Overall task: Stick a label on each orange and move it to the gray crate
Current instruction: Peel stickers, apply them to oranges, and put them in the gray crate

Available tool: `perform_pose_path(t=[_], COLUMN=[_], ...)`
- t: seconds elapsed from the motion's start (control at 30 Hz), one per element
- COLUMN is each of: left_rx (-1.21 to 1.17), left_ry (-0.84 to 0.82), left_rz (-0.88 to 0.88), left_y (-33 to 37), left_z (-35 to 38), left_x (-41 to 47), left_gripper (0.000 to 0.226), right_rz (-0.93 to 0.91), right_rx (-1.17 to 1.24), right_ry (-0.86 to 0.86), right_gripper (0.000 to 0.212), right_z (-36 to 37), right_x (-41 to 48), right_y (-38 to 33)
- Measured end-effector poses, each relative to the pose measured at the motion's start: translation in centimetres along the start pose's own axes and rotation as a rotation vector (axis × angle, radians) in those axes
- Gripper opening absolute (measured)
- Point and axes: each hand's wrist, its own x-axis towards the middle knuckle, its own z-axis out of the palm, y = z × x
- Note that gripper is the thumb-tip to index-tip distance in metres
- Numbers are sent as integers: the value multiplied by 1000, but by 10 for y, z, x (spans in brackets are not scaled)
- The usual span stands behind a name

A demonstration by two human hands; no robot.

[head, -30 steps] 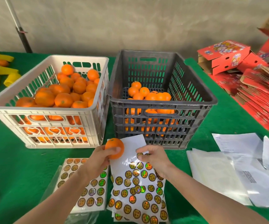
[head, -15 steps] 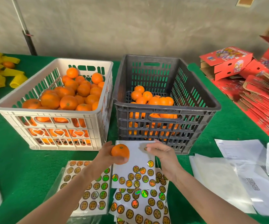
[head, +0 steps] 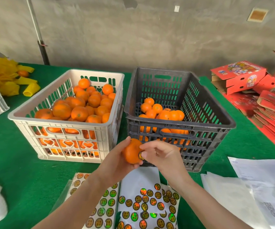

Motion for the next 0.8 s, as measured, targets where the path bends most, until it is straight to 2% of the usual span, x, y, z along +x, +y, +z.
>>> perform_pose_path(t=[0.17,0.33,0.47,0.63,0.8], left_rx=[140,274,383,364,381], left_ry=[18,180,238,195,177], left_rz=[105,190,256,291,401], left_y=[4,7,11,22,34], left_z=[7,13,18,26,37], left_x=[1,-2,-9,-21,-23], left_gripper=[46,65,54,40,28], right_rz=[-97,-182,-179,-137,-379], right_rx=[-200,-348,-498,-397,-336], right_ry=[35,121,135,95,53], right_gripper=[37,44,39,47,44], right_z=[9,13,12,9,18], right_x=[3,4,6,9,9], right_y=[-7,-8,-8,-9,-21])
